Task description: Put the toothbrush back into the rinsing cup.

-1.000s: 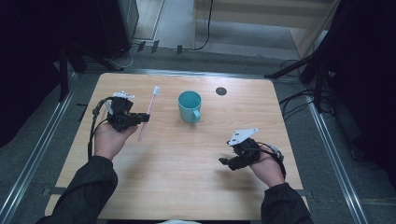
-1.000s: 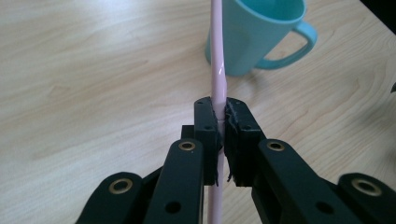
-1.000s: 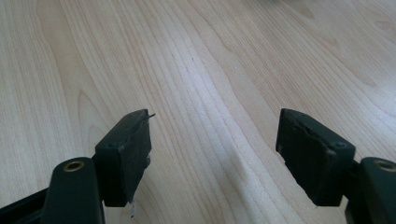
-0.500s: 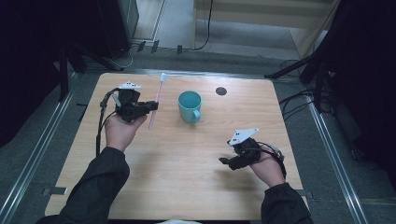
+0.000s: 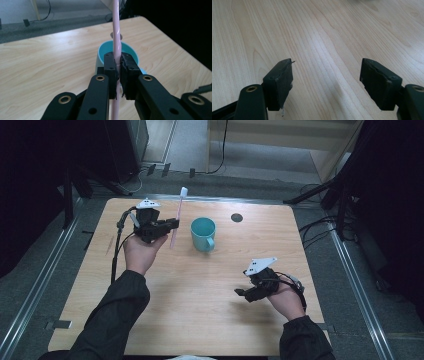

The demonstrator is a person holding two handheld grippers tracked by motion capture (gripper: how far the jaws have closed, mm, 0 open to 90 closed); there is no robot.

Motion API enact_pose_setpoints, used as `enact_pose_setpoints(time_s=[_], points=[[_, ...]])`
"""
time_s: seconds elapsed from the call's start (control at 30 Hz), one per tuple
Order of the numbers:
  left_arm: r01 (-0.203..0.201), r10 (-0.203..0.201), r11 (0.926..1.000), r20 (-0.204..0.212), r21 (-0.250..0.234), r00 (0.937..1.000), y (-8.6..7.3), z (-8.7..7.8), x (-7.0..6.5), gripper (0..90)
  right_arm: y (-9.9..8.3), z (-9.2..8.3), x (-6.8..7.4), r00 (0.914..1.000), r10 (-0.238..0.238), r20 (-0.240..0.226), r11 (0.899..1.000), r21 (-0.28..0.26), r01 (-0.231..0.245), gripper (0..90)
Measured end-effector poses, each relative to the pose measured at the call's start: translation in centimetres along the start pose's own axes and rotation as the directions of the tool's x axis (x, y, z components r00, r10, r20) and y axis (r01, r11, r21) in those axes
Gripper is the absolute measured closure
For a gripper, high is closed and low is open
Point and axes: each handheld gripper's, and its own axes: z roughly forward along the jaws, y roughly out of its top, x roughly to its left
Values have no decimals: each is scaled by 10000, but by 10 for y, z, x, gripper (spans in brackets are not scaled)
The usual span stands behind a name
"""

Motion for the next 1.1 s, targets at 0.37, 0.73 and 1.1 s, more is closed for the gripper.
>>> enact_pose_setpoints(time_s=[0.37, 0.73, 1.1], points=[[35, -28, 9982, 123, -602, 9999, 17, 16, -9, 844, 0, -1, 0, 10000, -12, 6, 10000, -43, 12, 264], [-702, 695, 9970, -230, -335, 9973, 32, 35, -20, 844, 0, -1, 0, 10000, -12, -4, 10000, -59, 12, 264], [-730, 725, 9972, -390, -139, 9966, 42, 56, -20, 844, 0, -1, 0, 10000, -50, -20, 10000, -63, 50, 264]])
